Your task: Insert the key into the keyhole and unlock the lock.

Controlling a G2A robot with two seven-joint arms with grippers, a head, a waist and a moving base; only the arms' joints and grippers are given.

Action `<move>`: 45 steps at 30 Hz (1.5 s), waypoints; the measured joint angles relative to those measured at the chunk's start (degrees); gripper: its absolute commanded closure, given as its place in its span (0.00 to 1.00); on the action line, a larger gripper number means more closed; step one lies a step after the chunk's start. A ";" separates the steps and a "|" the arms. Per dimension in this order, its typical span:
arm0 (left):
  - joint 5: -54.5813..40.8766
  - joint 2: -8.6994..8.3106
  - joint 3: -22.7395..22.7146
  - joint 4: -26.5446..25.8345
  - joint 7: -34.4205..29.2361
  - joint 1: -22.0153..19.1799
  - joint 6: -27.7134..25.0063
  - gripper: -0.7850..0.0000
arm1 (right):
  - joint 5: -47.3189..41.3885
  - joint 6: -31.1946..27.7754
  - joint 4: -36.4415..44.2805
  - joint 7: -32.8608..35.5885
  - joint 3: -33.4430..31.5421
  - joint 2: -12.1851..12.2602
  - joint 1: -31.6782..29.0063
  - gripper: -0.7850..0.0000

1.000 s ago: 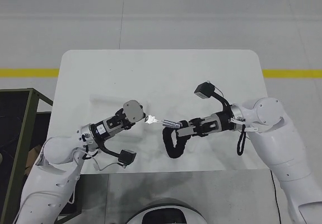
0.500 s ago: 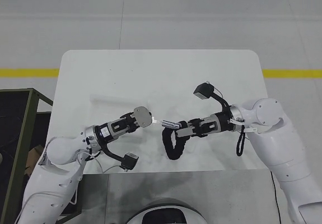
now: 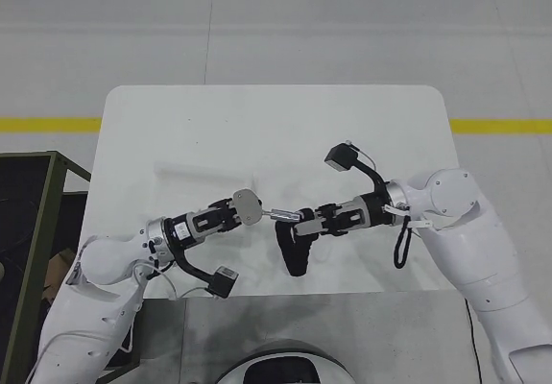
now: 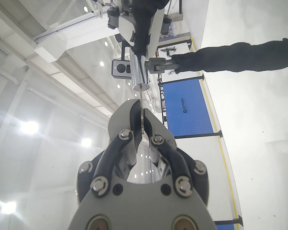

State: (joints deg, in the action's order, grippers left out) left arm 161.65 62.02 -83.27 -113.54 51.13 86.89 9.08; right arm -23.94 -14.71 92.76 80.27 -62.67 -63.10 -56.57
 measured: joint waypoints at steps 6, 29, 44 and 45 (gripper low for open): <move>0.00 0.02 -0.30 -0.40 -0.15 0.38 1.28 0.00 | -0.39 -0.07 -0.10 -0.03 -0.26 0.00 0.10 1.00; -38.53 -0.37 -8.58 1.84 -3.89 -0.79 -30.88 0.00 | -0.22 0.08 2.88 -1.85 -5.06 1.12 -4.42 1.00; -97.69 -6.32 -7.48 4.86 -30.57 -9.15 -67.06 0.00 | 1.18 0.54 6.52 -2.96 -7.61 1.77 -7.20 1.00; -96.61 -6.32 -7.51 4.86 -28.69 -9.15 -67.06 0.00 | 1.17 0.53 6.52 -2.96 -7.61 1.77 -7.20 1.00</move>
State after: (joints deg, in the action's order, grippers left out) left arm 65.04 55.70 -90.78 -108.68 22.44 77.74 -57.99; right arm -22.77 -14.18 99.28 77.32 -70.27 -61.33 -63.77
